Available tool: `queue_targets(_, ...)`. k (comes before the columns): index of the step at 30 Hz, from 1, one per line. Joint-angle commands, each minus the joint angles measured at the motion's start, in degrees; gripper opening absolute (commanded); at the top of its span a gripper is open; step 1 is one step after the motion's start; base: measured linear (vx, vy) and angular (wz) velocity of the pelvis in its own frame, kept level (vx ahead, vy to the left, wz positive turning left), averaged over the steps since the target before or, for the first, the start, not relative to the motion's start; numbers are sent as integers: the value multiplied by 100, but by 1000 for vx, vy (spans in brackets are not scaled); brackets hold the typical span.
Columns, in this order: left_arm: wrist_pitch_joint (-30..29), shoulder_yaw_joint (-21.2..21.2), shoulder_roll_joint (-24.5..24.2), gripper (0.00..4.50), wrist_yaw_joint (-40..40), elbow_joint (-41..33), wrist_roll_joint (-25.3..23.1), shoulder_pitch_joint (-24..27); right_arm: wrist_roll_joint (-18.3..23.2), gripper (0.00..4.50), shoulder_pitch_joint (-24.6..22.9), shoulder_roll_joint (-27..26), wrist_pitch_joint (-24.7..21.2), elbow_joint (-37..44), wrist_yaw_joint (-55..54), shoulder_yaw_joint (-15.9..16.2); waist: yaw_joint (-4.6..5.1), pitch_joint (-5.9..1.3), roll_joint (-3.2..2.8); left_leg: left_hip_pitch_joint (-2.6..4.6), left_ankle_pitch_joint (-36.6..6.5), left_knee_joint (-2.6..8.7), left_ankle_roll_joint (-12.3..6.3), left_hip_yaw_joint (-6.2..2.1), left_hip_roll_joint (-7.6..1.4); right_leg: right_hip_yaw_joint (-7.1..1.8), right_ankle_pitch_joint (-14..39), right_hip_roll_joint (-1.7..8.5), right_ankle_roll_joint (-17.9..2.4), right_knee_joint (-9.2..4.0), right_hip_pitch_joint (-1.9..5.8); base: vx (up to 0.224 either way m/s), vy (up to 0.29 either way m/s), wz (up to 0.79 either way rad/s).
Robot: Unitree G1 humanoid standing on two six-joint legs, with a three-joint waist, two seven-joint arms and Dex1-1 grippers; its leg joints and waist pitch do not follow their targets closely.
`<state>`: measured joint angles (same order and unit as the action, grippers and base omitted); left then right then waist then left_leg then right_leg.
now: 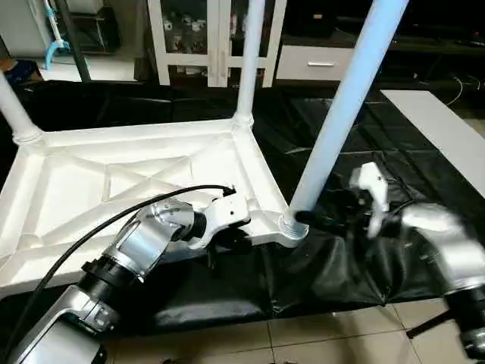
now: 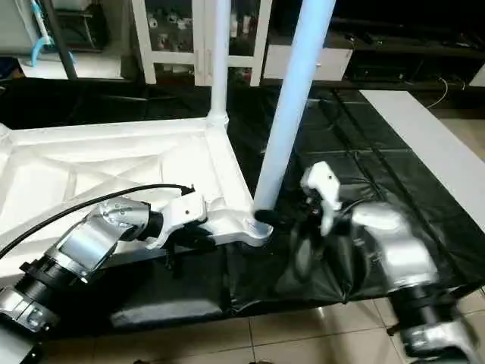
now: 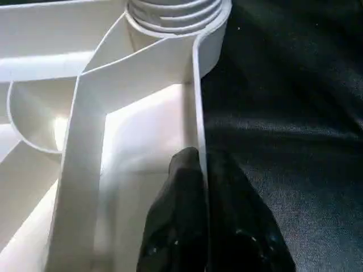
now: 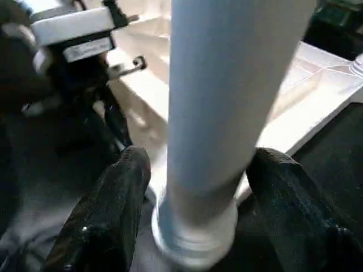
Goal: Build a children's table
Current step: Rotate leg to tighten
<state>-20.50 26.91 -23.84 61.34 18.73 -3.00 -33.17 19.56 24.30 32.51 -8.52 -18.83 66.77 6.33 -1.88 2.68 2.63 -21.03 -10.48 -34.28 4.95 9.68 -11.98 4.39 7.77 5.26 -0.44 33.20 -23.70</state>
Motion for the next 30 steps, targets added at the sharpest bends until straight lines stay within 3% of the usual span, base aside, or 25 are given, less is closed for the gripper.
queue_targets(1, -49, 113, -37, 1, 125, 80, -72, 44, -128, 297, 79, 110, 86, -127, 164, 73, 20, -345, -22, 58, -2005, 439, -183, 0, -96, -160, 2503, 223, -912, -421, 265, 0, 0, 0)
queue_targets(4, -66, 86, -30, 1, 136, 41, -70, 79, -274, 297, 189, 174, 273, -349, 274, 130, 23, -339, -10, 69, -2080, 425, -177, 1, -90, -152, 2787, 229, -827, -468, 232, 0, 0, 0)
queue_targets(5, -74, 83, -28, 1, 139, 30, -70, 88, -326, 297, 225, 175, 333, -424, 275, 143, 25, -342, 9, 69, -2059, 424, -177, 1, -94, -153, 2793, 232, -818, -467, 229, 0, 0, 0)
queue_targets(10, -58, 71, -33, 1, 179, -58, -6, 164, -561, 297, 440, -77, 696, -943, 241, 306, 40, -352, -2, 50, -1964, 424, -206, -4, -89, -157, 2698, 228, -851, -444, 231, 0, 0, 0)
queue_targets(13, -112, 84, -37, 0, 179, -176, 30, 237, -661, 261, 632, -417, 995, -1408, 102, 352, 58, -371, -8, 39, -1901, 431, -196, -5, -99, -163, 2451, 223, -975, -405, 234, 0, 0, 0)
queue_targets(14, -116, 84, -38, 0, 178, -185, 30, 244, -659, 261, 642, -429, 1003, -1429, 108, 353, 55, -380, 29, 32, -1830, 429, -204, 2, -101, -169, 2339, 223, -996, -397, 247, 0, 0, 0)
queue_targets(15, -131, 86, -45, 0, 174, -221, 32, 270, -652, 258, 683, -478, 1039, -1511, 130, 359, 38, -382, -2, 39, -1725, 433, -220, 3, -112, -184, 2112, 219, -1088, -362, 244, 0, 0, 0)
queue_targets(16, -138, 85, -43, 0, 167, -236, 29, 284, -647, 236, 700, -497, 1049, -1553, 182, 343, 33, -383, 37, 48, -1662, 428, -252, 23, -116, -190, 1949, 206, -1146, -347, 245, 0, 0, 0)
queue_targets(18, -145, 84, -50, 0, 166, -249, 26, 305, -636, 224, 713, -497, 1033, -1592, 305, 335, 21, -379, 15, 36, -1570, 427, -298, 30, -112, -203, 1809, 205, -1203, -318, 262, 0, 0, 0)
queue_targets(19, -150, 80, -56, 0, 168, -263, 19, 324, -650, 213, 727, -467, 1052, -1647, 403, 357, 28, -382, 56, 31, -1516, 423, -329, 39, -111, -207, 1760, 205, -1214, -312, 269, 0, 0, 0)
queue_targets(24, -180, 54, -75, 0, 155, -318, 0, 366, -753, 194, 749, -321, 1202, -1841, 617, 425, 12, -371, 31, 44, -1559, 419, -332, 46, -112, -212, 1987, 223, -1166, -335, 260, 0, 0, 0)
queue_targets(25, -202, 54, -73, 0, 137, -326, -8, 369, -791, 193, 766, -326, 1260, -1922, 598, 398, 20, -374, 73, 41, -1546, 415, -335, 50, -111, -213, 2011, 221, -1147, -336, 259, 0, 0, 0)
queue_targets(26, -202, 54, -73, 0, 137, -326, -8, 369, -791, 193, 766, -326, 1260, -1922, 598, 398, 16, -374, 60, 39, -1529, 417, -336, 45, -110, -212, 2014, 222, -1147, -325, 264, 0, 0, 0)
queue_targets(29, -726, -145, 142, 0, -408, -351, -57, 342, -1007, 191, 747, -680, 1330, -2158, -651, 133, 36, -362, 51, 29, -1535, 427, -285, 44, -106, -213, 2047, 213, -1125, -329, 257, 0, 0, 0)
queue_targets(30, -1070, -428, 465, 0, -1050, -307, -80, 275, -1191, 191, 670, -1070, 1186, -2239, -2185, -134, 69, -340, 45, 46, -1667, 438, -168, 44, -100, -212, 2326, 207, -1027, -364, 222, 0, 0, 0)
